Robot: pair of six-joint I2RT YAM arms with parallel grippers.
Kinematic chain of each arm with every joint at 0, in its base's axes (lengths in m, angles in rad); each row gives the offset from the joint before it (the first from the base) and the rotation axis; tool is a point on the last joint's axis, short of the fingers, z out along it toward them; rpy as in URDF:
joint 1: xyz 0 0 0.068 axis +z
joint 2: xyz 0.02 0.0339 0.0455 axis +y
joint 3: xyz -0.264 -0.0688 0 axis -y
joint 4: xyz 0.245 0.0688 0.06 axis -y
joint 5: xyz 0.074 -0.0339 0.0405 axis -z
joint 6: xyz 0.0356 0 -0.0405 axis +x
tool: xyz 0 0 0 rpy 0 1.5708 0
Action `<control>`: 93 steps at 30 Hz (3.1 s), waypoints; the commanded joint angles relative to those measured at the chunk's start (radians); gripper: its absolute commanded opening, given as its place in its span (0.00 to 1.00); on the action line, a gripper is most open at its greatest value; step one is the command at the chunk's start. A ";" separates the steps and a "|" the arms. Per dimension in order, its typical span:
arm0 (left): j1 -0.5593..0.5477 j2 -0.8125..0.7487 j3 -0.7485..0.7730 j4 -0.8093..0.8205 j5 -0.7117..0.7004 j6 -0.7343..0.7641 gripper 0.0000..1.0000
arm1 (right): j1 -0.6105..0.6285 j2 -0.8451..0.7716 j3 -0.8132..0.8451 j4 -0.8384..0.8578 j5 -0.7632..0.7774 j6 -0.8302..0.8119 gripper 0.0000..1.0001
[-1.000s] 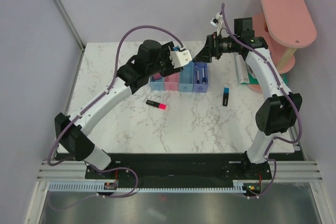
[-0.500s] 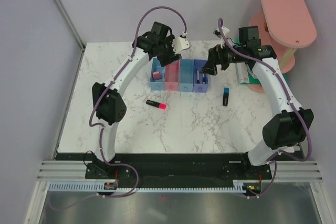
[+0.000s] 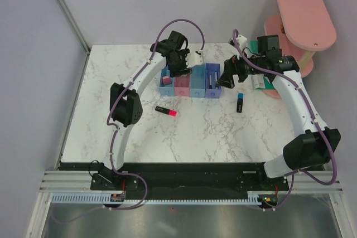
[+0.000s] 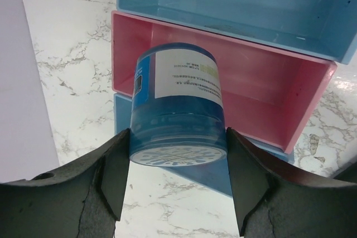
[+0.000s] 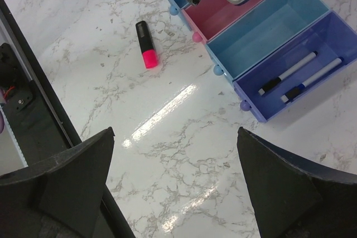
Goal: Sort the stationery into containers
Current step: Place the stationery in the storage box.
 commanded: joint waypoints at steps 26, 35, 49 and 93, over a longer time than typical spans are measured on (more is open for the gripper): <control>-0.112 0.073 0.043 0.077 -0.214 0.367 0.02 | -0.028 -0.143 -0.133 0.044 -0.040 -0.017 0.98; -0.124 0.100 0.041 0.097 -0.254 0.409 0.02 | -0.043 -0.148 -0.142 0.043 -0.060 -0.020 0.98; -0.142 0.129 0.023 0.174 -0.271 0.397 0.23 | -0.054 -0.148 -0.144 0.043 -0.069 -0.019 0.98; -0.146 -0.110 -0.306 0.326 -0.217 0.110 1.00 | -0.065 -0.194 -0.107 0.041 -0.061 0.047 0.98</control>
